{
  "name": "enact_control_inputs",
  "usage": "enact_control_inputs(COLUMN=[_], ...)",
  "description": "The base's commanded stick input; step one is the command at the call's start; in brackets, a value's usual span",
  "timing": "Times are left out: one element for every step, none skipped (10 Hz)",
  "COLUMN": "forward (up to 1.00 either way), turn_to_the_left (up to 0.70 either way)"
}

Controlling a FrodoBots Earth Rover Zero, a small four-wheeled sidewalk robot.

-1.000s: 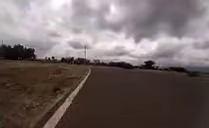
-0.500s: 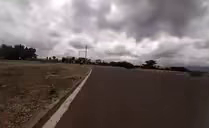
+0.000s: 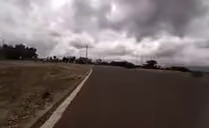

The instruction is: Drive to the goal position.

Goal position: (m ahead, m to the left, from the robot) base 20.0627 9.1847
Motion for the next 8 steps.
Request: enact_control_inputs(forward=[0.5, 0.5, 0.5, 0.5, 0.5, 0.5, 0.5, 0.5], turn_to_the_left=[0.0, 0.0, 0.0, 0.0, 0.0, 0.0, 0.0, 0.0])
